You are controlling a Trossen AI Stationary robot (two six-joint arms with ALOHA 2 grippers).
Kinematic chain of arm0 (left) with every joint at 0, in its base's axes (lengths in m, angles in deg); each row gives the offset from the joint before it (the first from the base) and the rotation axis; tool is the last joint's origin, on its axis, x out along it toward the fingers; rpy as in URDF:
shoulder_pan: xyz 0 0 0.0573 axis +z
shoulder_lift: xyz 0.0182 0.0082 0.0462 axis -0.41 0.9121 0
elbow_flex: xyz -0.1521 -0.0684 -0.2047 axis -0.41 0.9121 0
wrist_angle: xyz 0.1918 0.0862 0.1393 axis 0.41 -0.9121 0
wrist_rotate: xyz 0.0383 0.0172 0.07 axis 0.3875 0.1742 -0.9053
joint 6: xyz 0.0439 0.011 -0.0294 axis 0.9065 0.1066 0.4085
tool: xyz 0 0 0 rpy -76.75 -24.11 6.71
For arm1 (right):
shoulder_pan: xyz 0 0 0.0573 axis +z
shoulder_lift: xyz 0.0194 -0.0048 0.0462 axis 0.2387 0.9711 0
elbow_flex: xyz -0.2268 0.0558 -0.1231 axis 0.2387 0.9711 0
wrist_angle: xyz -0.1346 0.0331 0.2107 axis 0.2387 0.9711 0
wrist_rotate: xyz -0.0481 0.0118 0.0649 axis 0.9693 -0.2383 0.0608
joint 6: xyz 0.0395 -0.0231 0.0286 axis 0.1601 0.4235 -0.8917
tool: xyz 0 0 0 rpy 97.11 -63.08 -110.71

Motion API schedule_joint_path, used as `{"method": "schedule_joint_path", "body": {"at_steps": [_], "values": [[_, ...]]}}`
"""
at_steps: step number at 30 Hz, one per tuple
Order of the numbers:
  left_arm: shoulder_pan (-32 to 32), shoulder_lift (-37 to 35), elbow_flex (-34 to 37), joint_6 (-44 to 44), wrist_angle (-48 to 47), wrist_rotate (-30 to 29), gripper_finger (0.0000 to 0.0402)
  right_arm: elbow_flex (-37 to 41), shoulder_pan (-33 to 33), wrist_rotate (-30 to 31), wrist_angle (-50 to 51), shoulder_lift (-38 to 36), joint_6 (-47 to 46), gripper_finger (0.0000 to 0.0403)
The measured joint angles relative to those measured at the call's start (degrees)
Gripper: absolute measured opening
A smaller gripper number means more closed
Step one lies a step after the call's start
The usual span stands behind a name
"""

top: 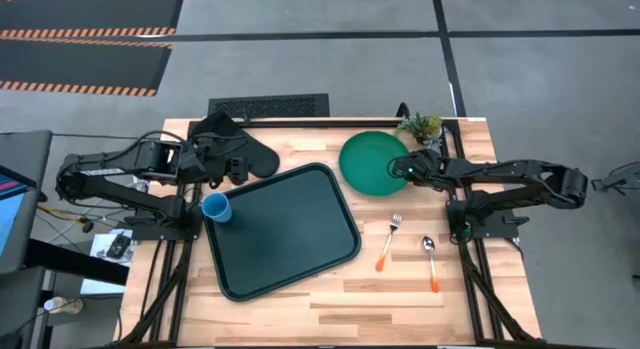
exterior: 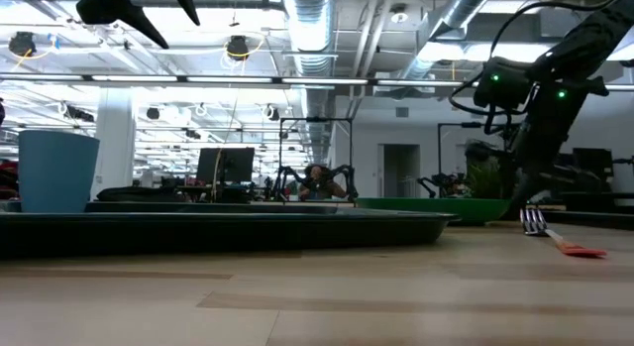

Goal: Pick and place plate/cup/fork/spoon on tray
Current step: Put the green plate on the black tray to the bottom of the blue cup

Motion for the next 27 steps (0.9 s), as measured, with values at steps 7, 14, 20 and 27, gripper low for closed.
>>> {"method": "schedule_joint_path", "body": {"at_steps": [7,14,20,27], "values": [[0.0,0.0,0.0,0.1,0.0,0.0,0.0270,0.0,0.0,0.5,-1.6,0.0,0.0,0.0013],[0.0,0.0,0.0,0.2,0.0,-0.1,0.0270,-0.9,0.0,2.0,-8.1,-0.5,-1.5,0.0006],[0.0,0.0,0.0,1.7,2.8,-0.2,0.0270,-7.6,0.8,-3.1,-14.4,-1.0,8.2,0.0003],[0.0,0.0,0.0,2.4,3.9,-2.3,0.0270,-17.5,9.8,-9.8,-13.5,2.1,21.6,0.0003]]}}
